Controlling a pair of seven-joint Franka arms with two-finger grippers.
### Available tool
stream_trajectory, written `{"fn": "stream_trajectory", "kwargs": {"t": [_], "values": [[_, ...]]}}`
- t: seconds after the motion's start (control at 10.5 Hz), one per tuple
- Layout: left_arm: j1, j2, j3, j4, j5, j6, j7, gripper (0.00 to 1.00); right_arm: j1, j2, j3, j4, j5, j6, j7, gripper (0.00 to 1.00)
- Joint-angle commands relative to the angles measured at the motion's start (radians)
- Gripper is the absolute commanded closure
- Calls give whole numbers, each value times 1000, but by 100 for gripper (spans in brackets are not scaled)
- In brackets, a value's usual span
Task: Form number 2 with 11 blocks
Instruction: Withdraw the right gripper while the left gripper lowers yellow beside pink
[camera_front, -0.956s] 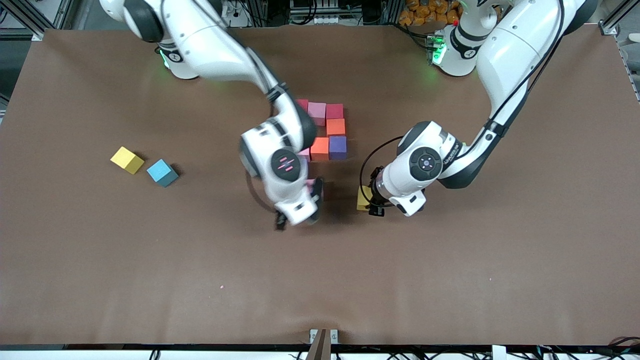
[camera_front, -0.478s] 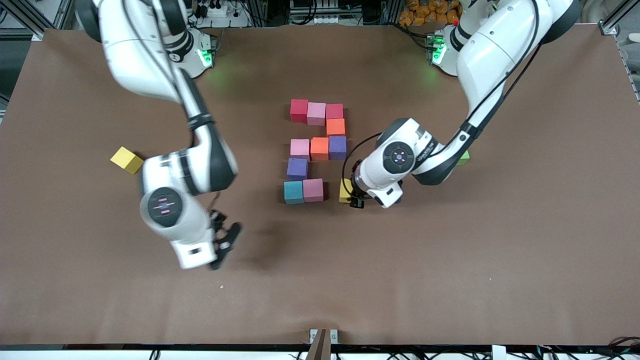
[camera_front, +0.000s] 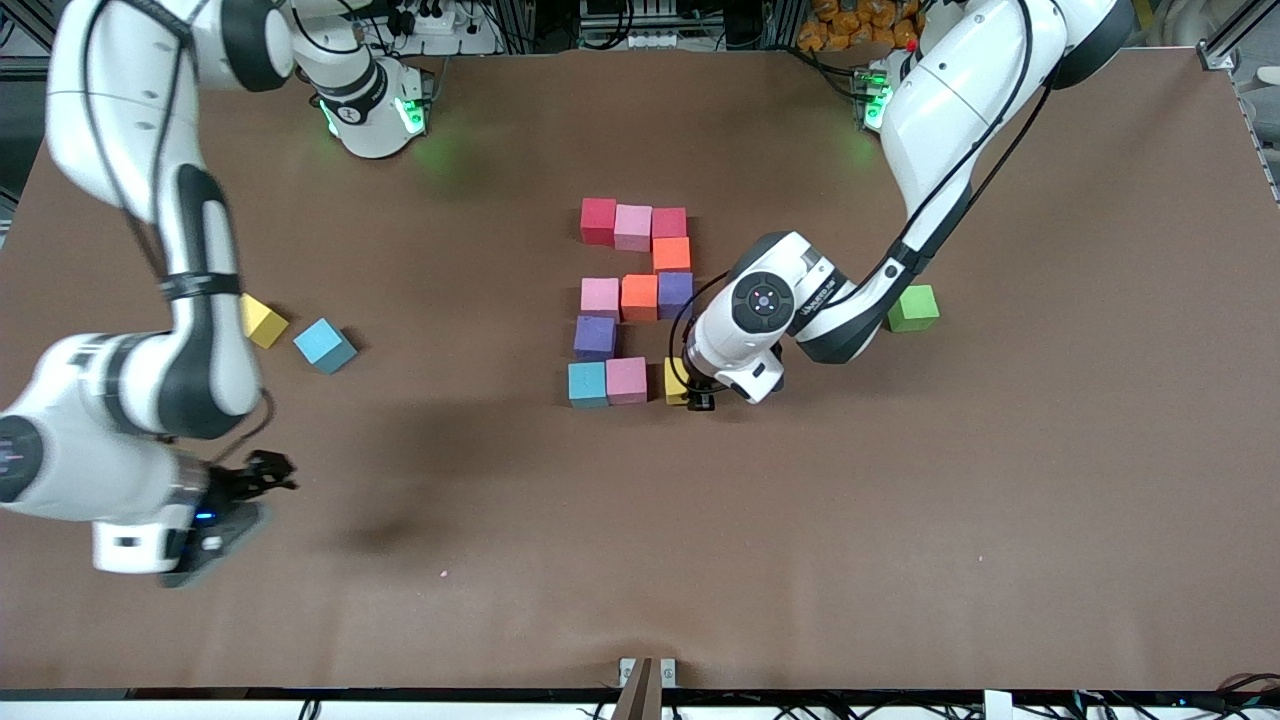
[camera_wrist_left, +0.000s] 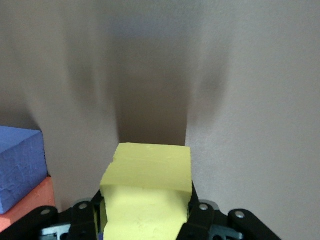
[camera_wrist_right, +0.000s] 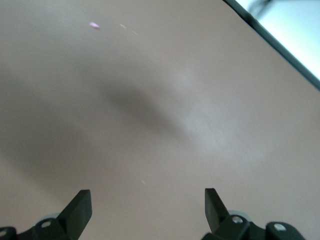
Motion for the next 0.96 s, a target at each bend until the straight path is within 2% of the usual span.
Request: {"fn": "stream_trajectory", "kwargs": {"t": [0.0, 0.29, 0.48, 0.57, 0.67, 0.86], "values": [[-25, 11, 16, 15, -12, 13, -18, 77, 5, -42, 17, -43, 18, -88, 94, 0], [-39, 13, 16, 15, -12, 28, -19, 77, 7, -205, 20, -277, 7, -87, 232, 0], [-40, 21, 16, 15, -12, 28, -18, 76, 7, -289, 20, -386, 3, -80, 254, 0], [-40, 27, 16, 15, -11, 28, -18, 75, 17, -362, 20, -481, -7, -40, 272, 0], [-40, 28, 16, 15, -9, 28, -16, 73, 29, -441, 26, -596, -45, 24, 345, 0], [-40, 33, 16, 15, -10, 28, -16, 63, 22, -541, 84, -687, -109, 45, 479, 0]]}}
